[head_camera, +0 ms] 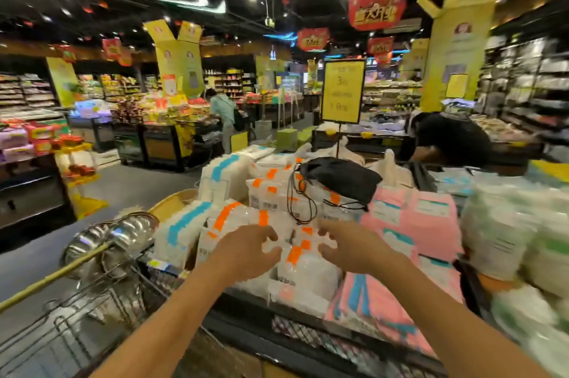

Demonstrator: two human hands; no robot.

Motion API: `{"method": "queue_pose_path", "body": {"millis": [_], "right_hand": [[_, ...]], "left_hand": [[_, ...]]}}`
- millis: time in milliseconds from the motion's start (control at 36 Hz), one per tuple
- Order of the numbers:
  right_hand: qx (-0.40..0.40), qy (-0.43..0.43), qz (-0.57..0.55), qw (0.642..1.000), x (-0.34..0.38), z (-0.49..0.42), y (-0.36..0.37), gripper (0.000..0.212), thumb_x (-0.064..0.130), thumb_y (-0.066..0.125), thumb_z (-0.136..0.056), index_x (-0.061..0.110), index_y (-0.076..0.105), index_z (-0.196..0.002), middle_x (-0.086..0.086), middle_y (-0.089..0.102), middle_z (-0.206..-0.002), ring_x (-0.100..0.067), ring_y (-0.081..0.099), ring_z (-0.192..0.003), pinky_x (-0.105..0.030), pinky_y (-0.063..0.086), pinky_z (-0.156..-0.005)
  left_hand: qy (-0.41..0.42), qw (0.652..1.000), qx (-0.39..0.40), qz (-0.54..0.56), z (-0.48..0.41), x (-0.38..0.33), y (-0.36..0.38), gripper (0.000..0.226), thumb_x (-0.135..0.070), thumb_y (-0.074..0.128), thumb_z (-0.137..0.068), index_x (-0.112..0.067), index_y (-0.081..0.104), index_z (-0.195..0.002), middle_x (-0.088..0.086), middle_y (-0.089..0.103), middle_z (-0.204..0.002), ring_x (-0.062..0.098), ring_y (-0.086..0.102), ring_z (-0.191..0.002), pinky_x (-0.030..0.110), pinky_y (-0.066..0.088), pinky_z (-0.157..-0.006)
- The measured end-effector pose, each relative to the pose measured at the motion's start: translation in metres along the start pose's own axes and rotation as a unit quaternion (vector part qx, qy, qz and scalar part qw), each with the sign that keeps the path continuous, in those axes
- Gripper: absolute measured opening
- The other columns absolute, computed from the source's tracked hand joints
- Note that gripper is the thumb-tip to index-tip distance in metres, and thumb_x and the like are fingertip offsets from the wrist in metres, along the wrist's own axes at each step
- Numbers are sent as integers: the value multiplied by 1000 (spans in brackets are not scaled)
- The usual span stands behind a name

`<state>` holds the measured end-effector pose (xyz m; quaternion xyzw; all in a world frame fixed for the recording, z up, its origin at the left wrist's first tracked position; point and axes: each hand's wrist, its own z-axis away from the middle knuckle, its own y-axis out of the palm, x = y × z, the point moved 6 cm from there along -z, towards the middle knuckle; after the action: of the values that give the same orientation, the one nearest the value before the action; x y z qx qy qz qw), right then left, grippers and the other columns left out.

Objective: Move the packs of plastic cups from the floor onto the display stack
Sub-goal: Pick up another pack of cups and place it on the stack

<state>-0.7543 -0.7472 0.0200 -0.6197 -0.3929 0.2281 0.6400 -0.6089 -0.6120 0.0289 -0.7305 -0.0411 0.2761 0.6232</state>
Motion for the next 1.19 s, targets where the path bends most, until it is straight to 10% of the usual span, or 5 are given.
{"method": "queue_pose_path", "body": {"millis": [500,611,944,1194], "right_hand": [[-80,415,-17,906,-159,314,-18,40,44,48,-97,23,52,-130,-4,58,-130,-30,57,-113,-37,46,-81],[-119,525,-4,843,-153,409,-12,20,43,48,-97,26,57,-103,1,57,-86,-15,51,-66,-31,42,-55],[-152,714,-28,683,-50,636,12,41,38,52,-99,16,53,-134,-5,59,-130,-26,57,-114,-37,48,-92],[-181,749,-9,637,-16,737,19,45,44,51,-95,24,52,-136,0,60,-129,-23,59,-114,-44,52,-93]], "left_hand": [[419,896,149,-14,45,-299,151,33,-41,56,-95,-27,61,-125,-6,62,-124,16,56,-109,26,38,-82],[498,838,224,-3,101,-350,180,48,-53,55,-84,-29,61,-126,-4,62,-126,17,57,-115,30,45,-95],[678,671,301,17,301,-418,225,40,-46,53,-96,-28,58,-131,-7,62,-121,15,60,-108,33,50,-87],[711,639,294,23,400,-448,230,40,-41,52,-97,-23,58,-133,-3,65,-121,17,61,-101,33,51,-84]]}}
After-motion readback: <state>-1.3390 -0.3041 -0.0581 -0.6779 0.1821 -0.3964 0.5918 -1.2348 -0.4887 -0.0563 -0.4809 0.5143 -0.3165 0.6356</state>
